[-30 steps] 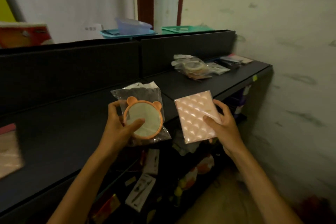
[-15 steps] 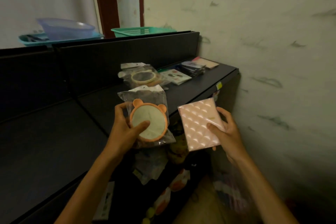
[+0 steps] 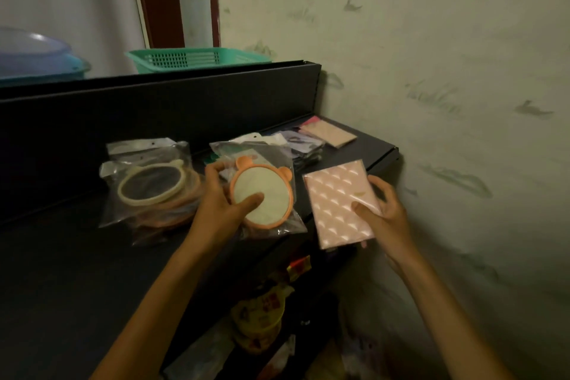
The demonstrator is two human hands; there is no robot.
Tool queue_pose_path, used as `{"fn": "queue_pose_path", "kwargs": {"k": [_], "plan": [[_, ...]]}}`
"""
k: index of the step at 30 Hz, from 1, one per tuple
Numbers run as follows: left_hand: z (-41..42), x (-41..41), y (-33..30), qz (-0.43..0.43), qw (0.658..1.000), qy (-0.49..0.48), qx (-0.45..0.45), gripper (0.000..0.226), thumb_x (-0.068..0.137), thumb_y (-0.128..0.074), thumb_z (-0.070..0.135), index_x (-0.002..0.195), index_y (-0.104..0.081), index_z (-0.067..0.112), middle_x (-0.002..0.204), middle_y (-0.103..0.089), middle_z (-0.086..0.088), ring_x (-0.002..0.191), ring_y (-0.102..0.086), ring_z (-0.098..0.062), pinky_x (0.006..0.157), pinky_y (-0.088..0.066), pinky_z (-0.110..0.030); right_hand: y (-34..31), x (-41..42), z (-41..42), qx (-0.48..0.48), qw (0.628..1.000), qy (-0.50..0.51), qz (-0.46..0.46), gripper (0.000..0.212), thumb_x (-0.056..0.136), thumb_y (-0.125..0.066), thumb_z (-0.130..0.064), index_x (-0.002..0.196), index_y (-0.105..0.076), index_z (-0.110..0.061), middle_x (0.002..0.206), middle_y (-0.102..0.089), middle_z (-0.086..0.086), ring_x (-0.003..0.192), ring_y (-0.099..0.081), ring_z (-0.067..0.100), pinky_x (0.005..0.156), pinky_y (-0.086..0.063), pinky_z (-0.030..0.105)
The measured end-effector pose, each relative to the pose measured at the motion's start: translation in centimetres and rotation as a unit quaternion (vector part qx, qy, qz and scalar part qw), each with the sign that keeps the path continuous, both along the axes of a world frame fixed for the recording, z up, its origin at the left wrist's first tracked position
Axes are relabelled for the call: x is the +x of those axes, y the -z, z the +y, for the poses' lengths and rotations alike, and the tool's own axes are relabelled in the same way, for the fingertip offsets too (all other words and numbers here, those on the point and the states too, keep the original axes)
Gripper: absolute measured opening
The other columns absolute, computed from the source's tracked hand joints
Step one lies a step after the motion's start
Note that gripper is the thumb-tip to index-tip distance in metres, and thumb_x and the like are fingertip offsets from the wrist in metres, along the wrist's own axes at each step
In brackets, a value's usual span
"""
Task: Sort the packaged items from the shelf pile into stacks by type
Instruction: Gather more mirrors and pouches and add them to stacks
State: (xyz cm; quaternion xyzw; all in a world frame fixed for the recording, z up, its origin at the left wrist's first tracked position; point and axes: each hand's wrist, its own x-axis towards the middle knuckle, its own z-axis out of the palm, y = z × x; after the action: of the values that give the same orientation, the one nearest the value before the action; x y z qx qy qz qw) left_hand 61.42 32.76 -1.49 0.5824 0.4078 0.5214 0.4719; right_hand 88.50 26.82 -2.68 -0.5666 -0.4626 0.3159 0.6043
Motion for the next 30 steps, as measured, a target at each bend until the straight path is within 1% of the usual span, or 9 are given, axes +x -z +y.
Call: {"fn": "queue_pose_path", "kwargs": {"k": [4, 8, 10, 14, 18, 21, 24, 27, 30], "plan": [[3.8, 3.8, 0.0, 0.021, 1.0, -0.013, 0.01, 0.064, 0.074, -0.076, 0.015, 0.108, -0.035, 0.051, 0.117, -0.048, 0.008, 0.103, -0.057, -0.017, 0.057, -0.058, -0.031, 0.2, 4.2, 4.9, -0.009, 1.0, -0.005, 0.014, 0.053, 0.083, -0.069, -0.01, 0.121, -0.048, -0.041, 0.115, -0.063, -0.001, 0.093, -0.067, 0.021, 0.057, -0.055, 0.028], [7.8, 7.9, 0.2, 0.035, 0.998, -0.055, 0.001, 0.064, 0.075, -0.075, 0.016, 0.114, -0.033, 0.044, 0.127, -0.049, -0.003, 0.106, -0.058, -0.023, 0.059, -0.059, -0.038, 0.5, 9.0, 10.7, -0.005, 0.999, -0.048, 0.025, 0.052, 0.082, -0.069, -0.012, 0.11, -0.05, -0.051, 0.112, -0.065, -0.003, 0.092, -0.067, 0.023, 0.051, -0.052, 0.023], [9.6, 10.0, 0.2, 0.049, 0.995, -0.088, 0.003, 0.064, 0.075, -0.074, 0.019, 0.115, -0.031, 0.045, 0.125, -0.05, -0.001, 0.103, -0.059, -0.022, 0.056, -0.058, -0.032, 0.5, 11.5, 14.2, -0.003, 0.998, -0.063, 0.022, 0.052, 0.082, -0.07, -0.012, 0.109, -0.05, -0.052, 0.109, -0.065, -0.006, 0.09, -0.068, 0.022, 0.05, -0.052, 0.023], [12.6, 13.9, -0.3, 0.059, 0.987, -0.148, -0.003, 0.064, 0.074, -0.074, 0.024, 0.116, -0.031, 0.044, 0.128, -0.049, -0.002, 0.105, -0.058, -0.024, 0.052, -0.056, -0.026, 0.2, 15.6, 20.7, -0.011, 0.995, -0.103, 0.003, 0.052, 0.083, -0.069, -0.014, 0.12, -0.048, -0.044, 0.11, -0.062, -0.011, 0.086, -0.067, 0.011, 0.053, -0.053, 0.026], [14.4, 15.9, -0.7, 0.066, 0.977, -0.205, -0.007, 0.064, 0.071, -0.074, 0.027, 0.117, -0.033, 0.043, 0.127, -0.05, -0.001, 0.104, -0.059, -0.024, 0.056, -0.059, -0.032, -0.1, 18.0, 27.3, 0.015, 0.989, -0.146, -0.031, 0.051, 0.082, -0.068, -0.009, 0.123, -0.05, -0.032, 0.11, -0.06, -0.014, 0.088, -0.064, -0.001, 0.059, -0.052, 0.016], [15.1, 16.4, -1.0, 0.062, 0.968, -0.242, -0.006, 0.065, 0.071, -0.074, 0.026, 0.119, -0.033, 0.042, 0.115, -0.053, 0.009, 0.099, -0.061, -0.019, 0.056, -0.058, -0.031, -0.1, 18.4, 31.9, 0.015, 0.982, -0.182, -0.04, 0.049, 0.083, -0.067, -0.007, 0.12, -0.05, -0.034, 0.109, -0.059, -0.016, 0.083, -0.062, -0.01, 0.057, -0.049, 0.011], [15.7, 16.5, -1.2, 0.058, 0.958, -0.28, -0.021, 0.065, 0.074, -0.073, 0.021, 0.122, -0.032, 0.038, 0.12, -0.052, 0.004, 0.103, -0.06, -0.022, 0.063, -0.059, -0.041, 0.1, 18.2, 35.9, -0.01, 0.972, -0.227, -0.054, 0.048, 0.083, -0.066, -0.007, 0.117, -0.05, -0.035, 0.113, -0.061, -0.005, 0.083, -0.065, 0.0, 0.056, -0.05, 0.016], [16.4, 16.5, -1.3, 0.054, 0.949, -0.309, -0.029, 0.065, 0.077, -0.072, 0.016, 0.124, -0.032, 0.036, 0.115, -0.053, 0.006, 0.105, -0.059, -0.024, 0.068, -0.058, -0.045, 0.3, 17.8, 38.9, -0.058, 0.963, -0.248, -0.084, 0.049, 0.083, -0.067, -0.011, 0.125, -0.048, -0.028, 0.123, -0.058, 0.004, 0.098, -0.062, 0.021, 0.069, -0.055, 0.034], [16.8, 16.5, -1.4, 0.053, 0.944, -0.326, -0.027, 0.065, 0.077, -0.071, 0.014, 0.125, -0.032, 0.033, 0.12, -0.05, 0.004, 0.107, -0.057, -0.025, 0.067, -0.058, -0.043, 0.3, 17.7, 40.4, -0.062, 0.954, -0.24, -0.171, 0.049, 0.081, -0.072, -0.017, 0.125, -0.051, -0.02, 0.119, -0.061, 0.01, 0.093, -0.061, 0.021, 0.072, -0.049, 0.031]]}}
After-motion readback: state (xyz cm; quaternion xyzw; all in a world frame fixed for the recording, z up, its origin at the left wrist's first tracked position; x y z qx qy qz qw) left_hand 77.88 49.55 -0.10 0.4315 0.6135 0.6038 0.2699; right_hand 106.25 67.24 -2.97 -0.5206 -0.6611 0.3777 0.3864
